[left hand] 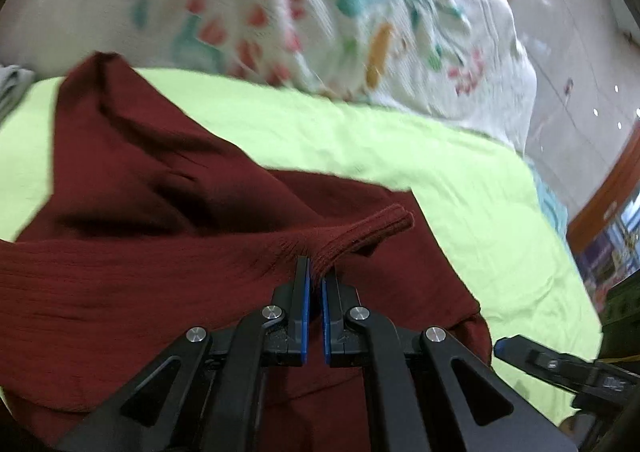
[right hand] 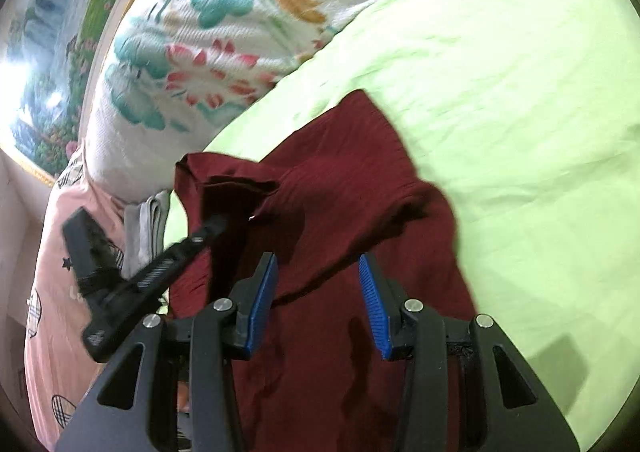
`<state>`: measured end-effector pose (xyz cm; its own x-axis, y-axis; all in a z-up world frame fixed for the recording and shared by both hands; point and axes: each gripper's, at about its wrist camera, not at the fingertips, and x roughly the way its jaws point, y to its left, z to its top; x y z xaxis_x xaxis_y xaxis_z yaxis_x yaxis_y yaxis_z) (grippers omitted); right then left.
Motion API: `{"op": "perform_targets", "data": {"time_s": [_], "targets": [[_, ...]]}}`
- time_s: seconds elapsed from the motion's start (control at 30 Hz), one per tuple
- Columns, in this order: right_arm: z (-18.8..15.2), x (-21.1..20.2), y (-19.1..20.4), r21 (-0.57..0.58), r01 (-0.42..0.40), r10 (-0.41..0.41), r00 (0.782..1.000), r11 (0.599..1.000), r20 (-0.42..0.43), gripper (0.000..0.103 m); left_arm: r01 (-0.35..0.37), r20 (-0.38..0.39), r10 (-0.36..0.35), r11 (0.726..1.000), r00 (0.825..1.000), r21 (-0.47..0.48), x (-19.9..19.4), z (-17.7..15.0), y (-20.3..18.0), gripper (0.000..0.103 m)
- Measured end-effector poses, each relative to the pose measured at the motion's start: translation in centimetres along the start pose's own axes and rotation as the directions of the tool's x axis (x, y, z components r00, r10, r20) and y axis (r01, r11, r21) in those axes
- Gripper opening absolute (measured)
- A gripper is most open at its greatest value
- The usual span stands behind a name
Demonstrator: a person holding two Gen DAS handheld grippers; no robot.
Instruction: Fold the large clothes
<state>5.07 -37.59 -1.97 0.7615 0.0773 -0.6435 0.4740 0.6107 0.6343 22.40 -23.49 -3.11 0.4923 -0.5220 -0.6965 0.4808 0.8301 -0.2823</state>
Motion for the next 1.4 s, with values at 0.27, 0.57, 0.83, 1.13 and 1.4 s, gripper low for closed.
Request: {"op": "perform_targets", "data": {"time_s": [0.27,0.57,0.83,1.13,1.4], "targets": [[0.3,1.2,-0.3,0.005,-0.002,0.002,1.0,1.0,-0.012,0.044,0.006,-0.117,0.006,0.995,0.993,0.102,4.8,-2.3,-1.8,0.008],[0.6,5.3,1.7,-0.027,-0.012,0.01,0.997,1.0,-0.074,0.048,-0.055,-0.078,0.061,0.996,0.995,0.069,-3.5,-5.4,3.3,0.054],[3.4,9.0,2.1,-0.089,0.081,-0.087,0.994,0.993,-0.065,0.051,-0.351,0.007,0.354,0.93,0.935,-0.111,-12.6,-8.5,15.5,0.054],[4.8,13.7,3.7,-0.204,0.106,-0.133,0.983,0.973,-0.125,0.033,-0.372,-0.096,0.359,0.896,0.928,-0.244,-11.2,-9.3,21.7,0.054],[6.1,7.5,3.9,-0.112,-0.035,0.035,0.999,0.993,-0.001,0.009,-0.386,-0.078,0.379,0.883,0.922,-0.268,-11.0,-8.3,24.2,0.022]]}}
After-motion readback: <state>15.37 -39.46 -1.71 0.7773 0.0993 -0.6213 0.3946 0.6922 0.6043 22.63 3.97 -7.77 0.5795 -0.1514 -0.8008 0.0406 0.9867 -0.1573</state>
